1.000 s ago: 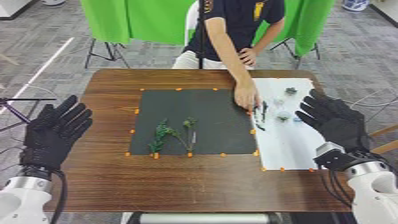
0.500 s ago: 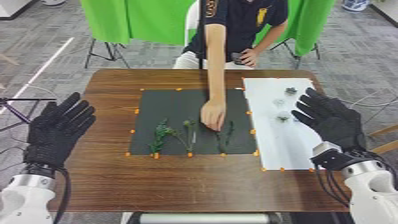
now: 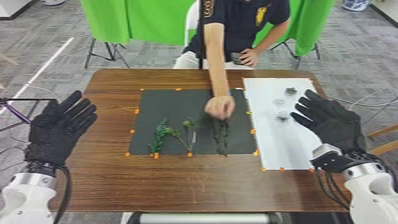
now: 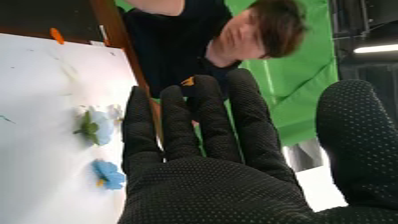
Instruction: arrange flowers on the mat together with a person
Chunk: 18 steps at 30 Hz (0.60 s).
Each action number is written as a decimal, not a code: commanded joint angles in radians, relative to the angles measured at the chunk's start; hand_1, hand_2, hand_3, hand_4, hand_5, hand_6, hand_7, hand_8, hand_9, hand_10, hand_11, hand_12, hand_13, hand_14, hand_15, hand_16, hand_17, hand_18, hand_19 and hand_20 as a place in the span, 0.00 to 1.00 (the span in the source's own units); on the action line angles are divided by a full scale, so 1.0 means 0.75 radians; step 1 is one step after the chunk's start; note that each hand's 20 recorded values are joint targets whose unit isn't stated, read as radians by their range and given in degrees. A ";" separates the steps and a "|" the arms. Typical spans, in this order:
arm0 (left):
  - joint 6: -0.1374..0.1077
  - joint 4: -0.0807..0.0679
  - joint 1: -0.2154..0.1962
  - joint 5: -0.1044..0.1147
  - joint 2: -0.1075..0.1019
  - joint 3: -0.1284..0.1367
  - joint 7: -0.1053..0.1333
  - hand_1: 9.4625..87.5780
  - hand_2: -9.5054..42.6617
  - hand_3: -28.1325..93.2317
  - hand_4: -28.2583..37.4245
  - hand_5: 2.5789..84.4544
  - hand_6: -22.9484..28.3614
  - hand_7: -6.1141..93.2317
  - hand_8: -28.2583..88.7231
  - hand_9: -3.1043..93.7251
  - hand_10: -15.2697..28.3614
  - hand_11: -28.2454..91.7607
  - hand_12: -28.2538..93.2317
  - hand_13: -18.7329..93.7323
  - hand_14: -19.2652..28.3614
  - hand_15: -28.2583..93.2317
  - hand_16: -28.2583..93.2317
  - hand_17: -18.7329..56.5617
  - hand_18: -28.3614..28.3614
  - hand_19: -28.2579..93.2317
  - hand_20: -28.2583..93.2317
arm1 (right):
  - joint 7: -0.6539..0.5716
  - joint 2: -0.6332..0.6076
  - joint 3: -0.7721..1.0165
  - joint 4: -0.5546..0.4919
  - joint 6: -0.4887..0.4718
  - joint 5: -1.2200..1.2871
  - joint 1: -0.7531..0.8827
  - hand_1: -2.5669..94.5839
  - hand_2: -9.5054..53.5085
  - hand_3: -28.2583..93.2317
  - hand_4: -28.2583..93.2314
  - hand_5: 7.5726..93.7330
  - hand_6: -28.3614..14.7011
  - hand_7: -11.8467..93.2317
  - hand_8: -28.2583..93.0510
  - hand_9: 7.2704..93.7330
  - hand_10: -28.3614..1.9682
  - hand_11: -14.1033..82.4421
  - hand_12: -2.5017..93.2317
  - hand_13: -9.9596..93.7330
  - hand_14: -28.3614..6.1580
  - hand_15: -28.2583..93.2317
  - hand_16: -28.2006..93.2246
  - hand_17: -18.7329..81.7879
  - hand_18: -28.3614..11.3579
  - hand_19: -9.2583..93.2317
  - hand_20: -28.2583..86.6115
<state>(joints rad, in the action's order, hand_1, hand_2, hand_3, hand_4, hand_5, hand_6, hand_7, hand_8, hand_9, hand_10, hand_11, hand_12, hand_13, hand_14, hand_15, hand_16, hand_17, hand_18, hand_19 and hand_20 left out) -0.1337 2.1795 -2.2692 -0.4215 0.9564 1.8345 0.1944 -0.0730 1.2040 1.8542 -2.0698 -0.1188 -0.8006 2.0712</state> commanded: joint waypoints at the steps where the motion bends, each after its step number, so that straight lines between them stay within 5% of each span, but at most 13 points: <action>1: 0.016 0.009 -0.031 -0.007 0.016 0.006 -0.004 0.21 0.45 0.78 0.00 0.47 0.56 0.14 0.17 0.41 0.67 0.34 0.31 0.41 0.68 0.38 0.21 0.24 0.74 0.44 0.32 | 0.006 0.017 0.002 -0.014 -0.003 0.005 0.031 0.18 0.36 0.91 0.01 0.36 0.56 0.25 0.13 0.35 0.52 0.23 0.13 0.33 0.46 0.31 0.34 0.25 0.33 0.41 0.34; 8: 0.008 0.009 -0.038 0.007 0.022 0.007 0.001 0.21 0.45 0.79 0.00 0.47 0.57 0.14 0.17 0.41 0.67 0.34 0.31 0.41 0.68 0.39 0.21 0.24 0.74 0.44 0.32 | 0.005 0.018 -0.004 -0.013 0.000 -0.012 0.027 0.19 0.36 0.91 0.01 0.37 0.56 0.25 0.13 0.35 0.52 0.23 0.13 0.33 0.45 0.31 0.34 0.25 0.32 0.41 0.34; 18: 0.008 0.007 -0.028 0.008 0.020 0.002 0.004 0.21 0.45 0.78 0.00 0.48 0.57 0.14 0.17 0.41 0.67 0.34 0.31 0.42 0.68 0.39 0.21 0.24 0.74 0.44 0.32 | 0.073 -0.020 0.005 0.006 -0.069 -0.456 -0.056 0.23 0.26 0.90 0.03 0.38 0.56 0.27 0.13 0.35 0.53 0.23 0.14 0.34 0.44 0.32 0.34 0.25 0.33 0.42 0.34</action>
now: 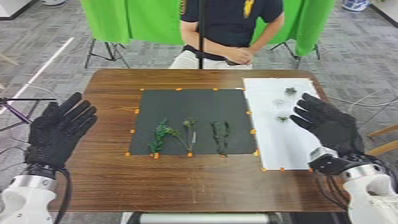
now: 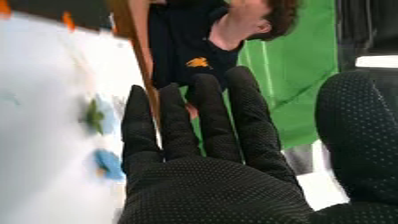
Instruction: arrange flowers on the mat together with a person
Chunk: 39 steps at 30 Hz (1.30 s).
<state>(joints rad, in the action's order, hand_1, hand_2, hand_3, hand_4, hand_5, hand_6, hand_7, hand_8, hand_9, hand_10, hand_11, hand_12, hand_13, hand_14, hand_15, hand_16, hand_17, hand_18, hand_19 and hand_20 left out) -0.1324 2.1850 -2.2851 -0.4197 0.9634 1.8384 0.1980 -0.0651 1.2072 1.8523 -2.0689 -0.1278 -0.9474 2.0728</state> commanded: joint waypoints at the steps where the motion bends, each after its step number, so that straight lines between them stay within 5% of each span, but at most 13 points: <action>1: 0.006 -0.001 -0.006 0.007 0.010 -0.005 0.000 0.21 0.45 0.78 0.00 0.48 0.57 0.14 0.17 0.41 0.67 0.34 0.31 0.42 0.68 0.39 0.21 0.24 0.74 0.44 0.32 | 0.081 -0.034 0.004 0.010 -0.057 -0.379 -0.073 0.23 0.25 0.90 0.03 0.38 0.56 0.27 0.13 0.35 0.53 0.23 0.14 0.34 0.44 0.32 0.34 0.25 0.33 0.42 0.34; 9: 0.000 0.000 -0.011 0.011 0.013 -0.007 0.001 0.21 0.45 0.79 0.00 0.48 0.57 0.14 0.17 0.41 0.67 0.34 0.31 0.42 0.68 0.39 0.21 0.24 0.74 0.44 0.32 | 0.235 -0.142 -0.118 0.146 -0.069 -1.463 -0.341 0.27 0.20 0.89 0.04 0.36 0.57 0.28 0.13 0.32 0.50 0.23 0.14 0.33 0.45 0.34 0.34 0.27 0.33 0.48 0.35; 13: 0.001 0.000 -0.008 0.009 0.015 -0.013 -0.002 0.21 0.45 0.78 0.00 0.48 0.57 0.14 0.17 0.41 0.67 0.35 0.31 0.42 0.68 0.39 0.21 0.24 0.74 0.44 0.32 | 0.205 -0.205 -0.213 0.214 0.008 -1.929 -0.438 0.29 0.17 0.89 0.04 0.34 0.57 0.29 0.12 0.30 0.49 0.24 0.15 0.35 0.41 0.39 0.35 0.27 0.28 0.55 0.38; 19: -0.008 0.001 -0.015 0.009 0.018 -0.014 -0.005 0.21 0.45 0.79 0.00 0.48 0.57 0.14 0.17 0.41 0.67 0.35 0.31 0.42 0.69 0.39 0.21 0.24 0.74 0.45 0.32 | 0.073 -0.296 -0.347 0.297 -0.084 -2.402 -0.527 0.29 0.03 0.89 0.04 0.33 0.57 0.29 0.12 0.30 0.43 0.24 0.16 0.33 0.39 0.44 0.36 0.26 0.27 0.57 0.37; 23: -0.011 0.002 -0.022 0.013 0.020 -0.012 0.000 0.21 0.45 0.79 0.00 0.48 0.57 0.15 0.17 0.41 0.67 0.35 0.31 0.42 0.69 0.40 0.21 0.24 0.74 0.45 0.32 | 0.029 -0.343 -0.436 0.377 -0.130 -2.539 -0.579 0.29 0.00 0.88 0.02 0.35 0.56 0.29 0.13 0.34 0.39 0.27 0.21 0.32 0.36 0.53 0.37 0.25 0.26 0.59 0.38; 35: -0.009 0.001 -0.019 0.013 0.027 -0.018 -0.006 0.22 0.44 0.79 0.00 0.48 0.57 0.15 0.17 0.41 0.67 0.35 0.31 0.43 0.70 0.41 0.21 0.24 0.75 0.45 0.32 | -0.013 -0.388 -0.624 0.581 -0.221 -2.639 -0.728 0.38 0.00 0.87 0.00 0.42 0.59 0.33 0.11 0.42 0.51 0.35 0.21 0.36 0.38 0.66 0.37 0.27 0.24 0.64 0.40; 39: -0.005 -0.001 -0.014 0.013 0.029 -0.025 -0.010 0.22 0.44 0.79 0.00 0.48 0.57 0.15 0.17 0.41 0.67 0.35 0.31 0.43 0.71 0.41 0.21 0.24 0.75 0.45 0.32 | -0.007 -0.383 -0.644 0.605 -0.140 -2.632 -0.720 0.44 0.00 0.85 0.00 0.51 0.69 0.39 0.08 0.56 0.59 0.41 0.21 0.43 0.46 0.70 0.37 0.29 0.25 0.66 0.40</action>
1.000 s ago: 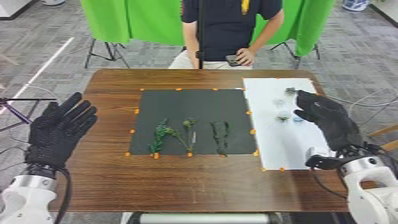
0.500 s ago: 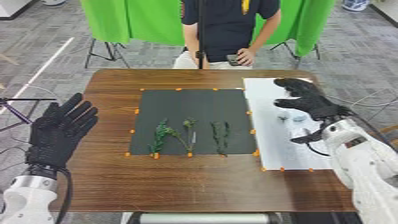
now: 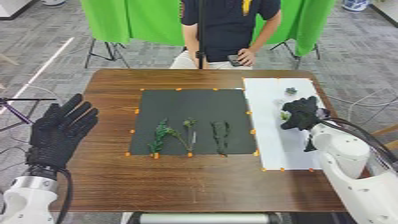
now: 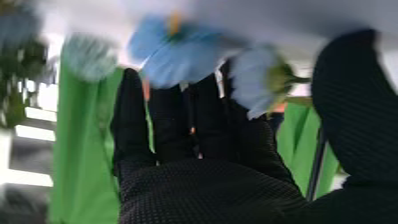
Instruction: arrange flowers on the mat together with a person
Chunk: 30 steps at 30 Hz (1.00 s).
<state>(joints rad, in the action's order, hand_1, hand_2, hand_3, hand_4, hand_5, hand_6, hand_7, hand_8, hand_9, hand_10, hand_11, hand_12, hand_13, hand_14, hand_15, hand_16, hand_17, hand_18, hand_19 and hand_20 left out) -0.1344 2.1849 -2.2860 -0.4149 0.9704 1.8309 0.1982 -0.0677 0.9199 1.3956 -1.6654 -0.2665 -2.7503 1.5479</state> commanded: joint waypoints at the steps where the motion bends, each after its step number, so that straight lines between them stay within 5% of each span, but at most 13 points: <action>1: -0.004 -0.003 -0.010 0.007 0.020 -0.017 -0.013 0.22 0.44 0.79 0.00 0.48 0.57 0.15 0.17 0.41 0.67 0.35 0.31 0.43 0.71 0.41 0.21 0.24 0.75 0.45 0.32 | 0.001 0.003 -0.036 0.069 0.069 -0.225 -0.013 0.45 0.00 0.85 0.00 0.52 0.71 0.40 0.08 0.58 0.61 0.42 0.21 0.44 0.47 0.70 0.37 0.30 0.25 0.66 0.40; 6: -0.001 -0.011 0.003 0.005 0.018 -0.020 -0.025 0.22 0.44 0.79 0.00 0.48 0.57 0.15 0.17 0.42 0.67 0.35 0.31 0.43 0.72 0.41 0.21 0.24 0.75 0.45 0.32 | 0.057 0.008 -0.029 0.049 0.094 -0.205 0.016 0.49 0.00 0.81 0.00 0.60 0.79 0.44 0.11 0.68 0.70 0.45 0.23 0.49 0.55 0.67 0.38 0.28 0.27 0.60 0.37; 16: -0.010 -0.018 0.010 0.052 0.014 -0.030 -0.021 0.23 0.43 0.79 0.00 0.48 0.57 0.15 0.17 0.42 0.67 0.35 0.31 0.43 0.72 0.42 0.21 0.23 0.75 0.45 0.32 | 0.089 0.039 -0.022 -0.011 -0.025 -0.092 0.038 0.42 0.00 0.87 0.00 0.53 0.73 0.37 0.08 0.61 0.67 0.40 0.22 0.48 0.55 0.64 0.40 0.25 0.25 0.57 0.33; 28: -0.019 -0.015 -0.001 0.075 0.015 -0.037 -0.011 0.22 0.43 0.80 0.00 0.48 0.58 0.15 0.17 0.42 0.68 0.36 0.31 0.43 0.73 0.42 0.21 0.23 0.76 0.45 0.32 | 0.105 0.059 -0.028 -0.047 -0.008 0.047 0.060 0.42 0.00 0.85 0.00 0.57 0.77 0.43 0.07 0.66 0.69 0.50 0.26 0.51 0.57 0.67 0.42 0.23 0.24 0.56 0.33; 30: -0.022 -0.012 -0.011 0.077 0.017 -0.037 -0.004 0.22 0.43 0.80 0.00 0.48 0.58 0.15 0.17 0.42 0.68 0.36 0.31 0.43 0.73 0.43 0.21 0.23 0.76 0.45 0.32 | 0.113 0.061 -0.036 -0.046 0.024 0.055 0.060 0.47 0.00 0.82 0.00 0.60 0.81 0.47 0.09 0.72 0.73 0.48 0.34 0.53 0.60 0.67 0.43 0.24 0.25 0.56 0.34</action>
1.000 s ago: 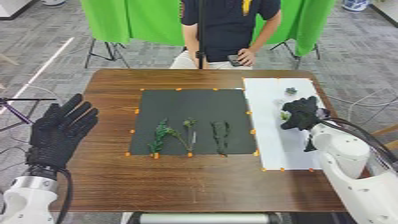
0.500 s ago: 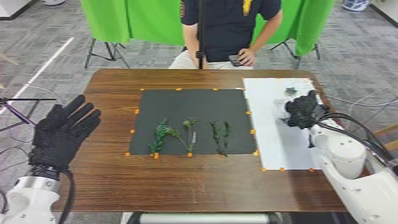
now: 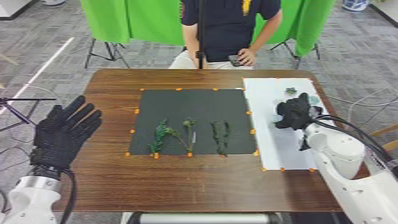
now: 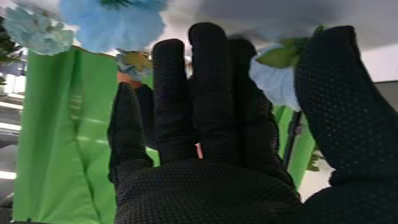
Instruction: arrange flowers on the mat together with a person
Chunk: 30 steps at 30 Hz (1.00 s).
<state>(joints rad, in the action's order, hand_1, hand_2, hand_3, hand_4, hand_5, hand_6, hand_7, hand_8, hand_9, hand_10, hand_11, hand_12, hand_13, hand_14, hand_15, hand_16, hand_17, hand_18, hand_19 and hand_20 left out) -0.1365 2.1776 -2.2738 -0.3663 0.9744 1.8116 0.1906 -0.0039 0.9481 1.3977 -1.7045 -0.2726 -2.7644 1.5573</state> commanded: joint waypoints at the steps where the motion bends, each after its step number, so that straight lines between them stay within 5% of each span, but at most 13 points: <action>1: -0.018 -0.005 -0.023 0.013 0.012 -0.012 -0.001 0.22 0.43 0.80 0.00 0.48 0.58 0.15 0.17 0.42 0.68 0.36 0.31 0.43 0.73 0.43 0.21 0.23 0.76 0.45 0.32 | 0.022 0.023 -0.035 -0.002 0.038 0.084 0.057 0.49 0.00 0.80 0.00 0.61 0.81 0.51 0.12 0.75 0.74 0.45 0.38 0.54 0.61 0.67 0.43 0.24 0.26 0.55 0.34; 4: -0.021 -0.004 -0.027 0.010 0.013 -0.011 0.001 0.22 0.43 0.80 0.00 0.48 0.58 0.15 0.17 0.42 0.69 0.36 0.31 0.43 0.73 0.43 0.21 0.23 0.76 0.46 0.32 | 0.000 0.022 -0.035 -0.015 0.059 0.140 0.062 0.55 0.00 0.77 0.00 0.65 0.82 0.59 0.13 0.83 0.77 0.33 0.48 0.56 0.64 0.66 0.44 0.24 0.27 0.54 0.34; 11: -0.028 -0.002 -0.033 0.018 0.015 -0.009 -0.001 0.23 0.43 0.80 0.00 0.48 0.58 0.15 0.17 0.42 0.68 0.36 0.31 0.43 0.74 0.43 0.21 0.23 0.76 0.46 0.32 | -0.090 0.017 0.011 -0.094 0.120 0.222 0.112 0.56 0.00 0.81 0.00 0.68 0.79 0.62 0.17 0.86 0.76 0.33 0.51 0.59 0.66 0.64 0.49 0.25 0.28 0.55 0.34; 12: -0.025 -0.001 -0.038 0.023 0.016 -0.006 0.000 0.23 0.43 0.80 0.00 0.48 0.58 0.15 0.17 0.42 0.68 0.36 0.31 0.43 0.74 0.43 0.21 0.23 0.76 0.46 0.32 | -0.086 0.018 0.024 -0.114 0.091 0.236 0.117 0.55 0.00 0.82 0.00 0.65 0.77 0.62 0.18 0.84 0.75 0.32 0.50 0.59 0.66 0.62 0.51 0.25 0.27 0.56 0.34; 15: -0.024 0.001 -0.046 0.028 0.019 0.000 0.003 0.23 0.43 0.80 0.00 0.48 0.58 0.15 0.17 0.42 0.69 0.36 0.31 0.43 0.74 0.43 0.21 0.23 0.76 0.46 0.32 | -0.053 0.032 0.055 -0.157 -0.039 0.271 0.103 0.46 0.00 0.93 0.00 0.43 0.69 0.55 0.07 0.55 0.60 0.48 0.28 0.54 0.57 0.67 0.43 0.27 0.25 0.61 0.34; 18: -0.023 -0.002 -0.040 0.032 0.018 -0.003 0.001 0.23 0.43 0.80 0.00 0.48 0.58 0.15 0.17 0.42 0.69 0.36 0.31 0.43 0.74 0.43 0.21 0.23 0.76 0.46 0.32 | -0.005 0.041 0.058 -0.173 -0.103 0.230 0.096 0.42 0.00 0.94 0.00 0.27 0.54 0.45 0.09 0.37 0.45 0.45 0.25 0.49 0.51 0.71 0.41 0.29 0.24 0.64 0.37; 21: -0.020 -0.010 -0.023 0.032 0.014 -0.014 -0.010 0.23 0.43 0.80 0.00 0.48 0.58 0.15 0.17 0.42 0.69 0.36 0.31 0.43 0.74 0.43 0.21 0.23 0.76 0.46 0.32 | 0.028 0.051 0.055 -0.180 -0.131 0.246 0.094 0.40 0.00 0.94 0.00 0.22 0.47 0.37 0.12 0.31 0.40 0.42 0.24 0.47 0.50 0.72 0.40 0.29 0.23 0.65 0.39; 25: -0.020 -0.012 -0.017 0.035 0.013 -0.020 -0.019 0.23 0.43 0.80 0.00 0.48 0.58 0.15 0.17 0.42 0.69 0.36 0.31 0.43 0.74 0.43 0.21 0.23 0.76 0.46 0.32 | 0.048 0.068 0.023 -0.153 -0.137 0.238 0.067 0.38 0.00 0.91 0.00 0.21 0.51 0.35 0.13 0.32 0.44 0.38 0.23 0.48 0.49 0.73 0.40 0.29 0.23 0.66 0.40; 30: -0.021 -0.015 -0.015 0.035 0.008 -0.021 -0.019 0.23 0.43 0.80 0.00 0.48 0.58 0.15 0.17 0.42 0.69 0.36 0.31 0.43 0.74 0.43 0.21 0.23 0.76 0.46 0.32 | 0.039 0.080 -0.012 -0.111 -0.083 0.275 0.056 0.44 0.00 0.87 0.00 0.31 0.68 0.46 0.07 0.44 0.57 0.44 0.23 0.54 0.55 0.74 0.42 0.32 0.24 0.67 0.42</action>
<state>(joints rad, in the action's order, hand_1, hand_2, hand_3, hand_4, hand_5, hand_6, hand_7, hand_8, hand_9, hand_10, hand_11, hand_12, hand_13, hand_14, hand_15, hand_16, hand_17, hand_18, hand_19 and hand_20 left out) -0.1455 2.1752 -2.2842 -0.3471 0.9775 1.8016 0.1889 0.0255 0.9874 1.4200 -1.8195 -0.3903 -2.5690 1.6115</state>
